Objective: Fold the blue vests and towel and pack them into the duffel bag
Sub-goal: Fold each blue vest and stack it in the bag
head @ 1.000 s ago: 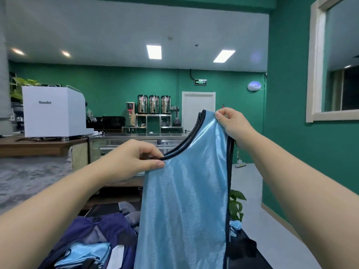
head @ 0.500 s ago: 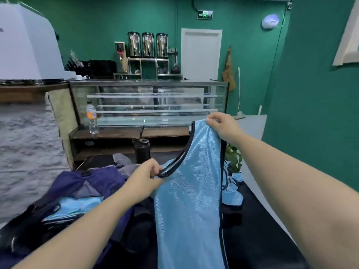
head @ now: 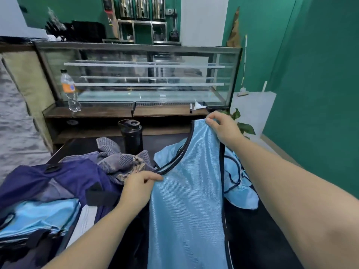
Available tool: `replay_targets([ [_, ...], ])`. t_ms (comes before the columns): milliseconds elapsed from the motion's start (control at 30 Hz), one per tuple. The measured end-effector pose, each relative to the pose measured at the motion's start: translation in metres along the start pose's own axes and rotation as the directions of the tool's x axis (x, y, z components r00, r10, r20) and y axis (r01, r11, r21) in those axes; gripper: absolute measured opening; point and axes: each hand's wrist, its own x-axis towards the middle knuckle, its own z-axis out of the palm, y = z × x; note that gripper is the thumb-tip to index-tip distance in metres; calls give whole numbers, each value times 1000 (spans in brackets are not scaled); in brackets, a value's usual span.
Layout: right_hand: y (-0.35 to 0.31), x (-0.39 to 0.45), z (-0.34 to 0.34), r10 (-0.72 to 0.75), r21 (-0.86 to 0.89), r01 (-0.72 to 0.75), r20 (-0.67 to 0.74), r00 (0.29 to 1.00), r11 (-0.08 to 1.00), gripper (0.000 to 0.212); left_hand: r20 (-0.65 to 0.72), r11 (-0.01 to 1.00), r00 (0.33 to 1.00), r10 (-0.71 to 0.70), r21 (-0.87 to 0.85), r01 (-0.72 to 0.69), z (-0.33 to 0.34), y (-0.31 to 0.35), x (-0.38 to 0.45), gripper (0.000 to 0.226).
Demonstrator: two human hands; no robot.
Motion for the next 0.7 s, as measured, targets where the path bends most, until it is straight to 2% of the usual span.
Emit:
replay_targets([
  [167,36,7,32,45,-15,-45,26,999,999,16,-1,998,999,-53,-30,53,20,-25,10,35],
  [367,58,0,52,40,-62,-36,62,997,997,13,84,996,993,-84,12,83,35,-61,12,34],
  [533,53,-24,43,-24,-86,36,137,990,996,22,166,991,979,-115,80,103,40,-81,10,40],
  [700,41,-70,28,-65,-57,81,246,967,995,11,265,988,953,-149,88,130,42,-92,6,49],
])
